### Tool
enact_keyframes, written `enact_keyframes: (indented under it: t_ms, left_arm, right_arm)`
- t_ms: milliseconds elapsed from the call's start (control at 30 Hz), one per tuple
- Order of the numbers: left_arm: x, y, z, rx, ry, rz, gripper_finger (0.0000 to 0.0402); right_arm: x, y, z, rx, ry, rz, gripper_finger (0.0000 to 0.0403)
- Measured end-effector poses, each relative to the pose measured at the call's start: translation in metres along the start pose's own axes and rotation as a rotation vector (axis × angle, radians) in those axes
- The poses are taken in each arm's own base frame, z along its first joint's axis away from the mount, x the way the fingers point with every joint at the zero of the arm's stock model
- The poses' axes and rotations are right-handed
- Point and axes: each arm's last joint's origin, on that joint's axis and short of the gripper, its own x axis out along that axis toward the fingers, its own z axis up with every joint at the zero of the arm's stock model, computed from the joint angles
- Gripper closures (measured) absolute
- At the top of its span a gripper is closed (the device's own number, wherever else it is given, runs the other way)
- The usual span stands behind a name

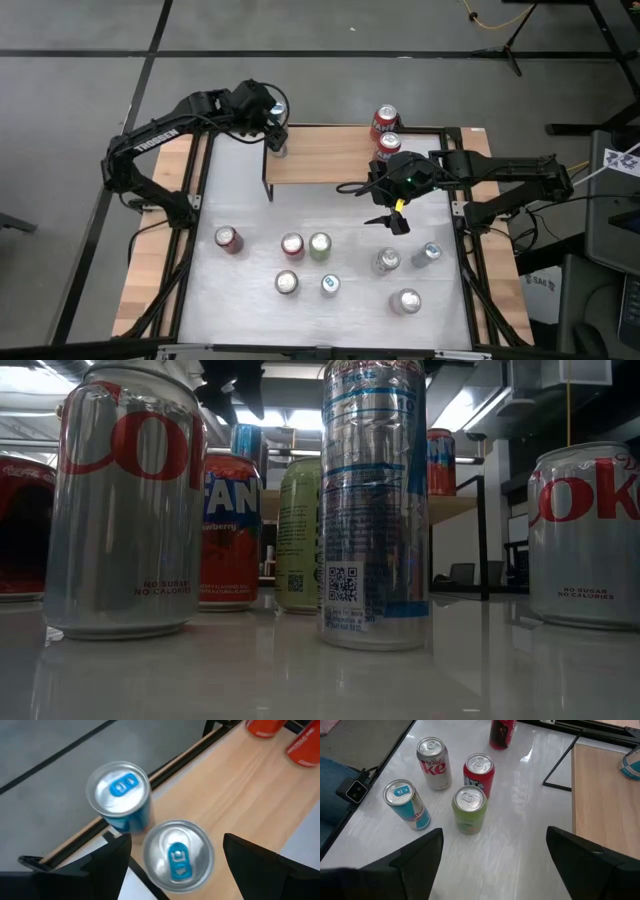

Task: Sort soda cans
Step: Put the bottom left blue soda can on the shelf aligned with the blue soda can

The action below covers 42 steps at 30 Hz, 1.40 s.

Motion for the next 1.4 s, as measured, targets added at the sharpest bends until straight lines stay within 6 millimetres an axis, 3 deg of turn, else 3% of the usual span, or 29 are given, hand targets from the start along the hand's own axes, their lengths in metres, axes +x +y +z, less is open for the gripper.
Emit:
enact_keyframes:
  t_ms: [867,1400]
  left_arm:
    - [0.012,-0.001,-0.009,-0.015,0.036,0.02,0.0097]
    - [0.011,-0.002,-0.009,-0.014,0.039,0.008,0.0172]
  right_arm:
    - [0.0,0.0,0.0,0.0,0.0,0.0,0.0058]
    - [0.0,0.0,0.0,0.0,0.0,0.0,0.0058]
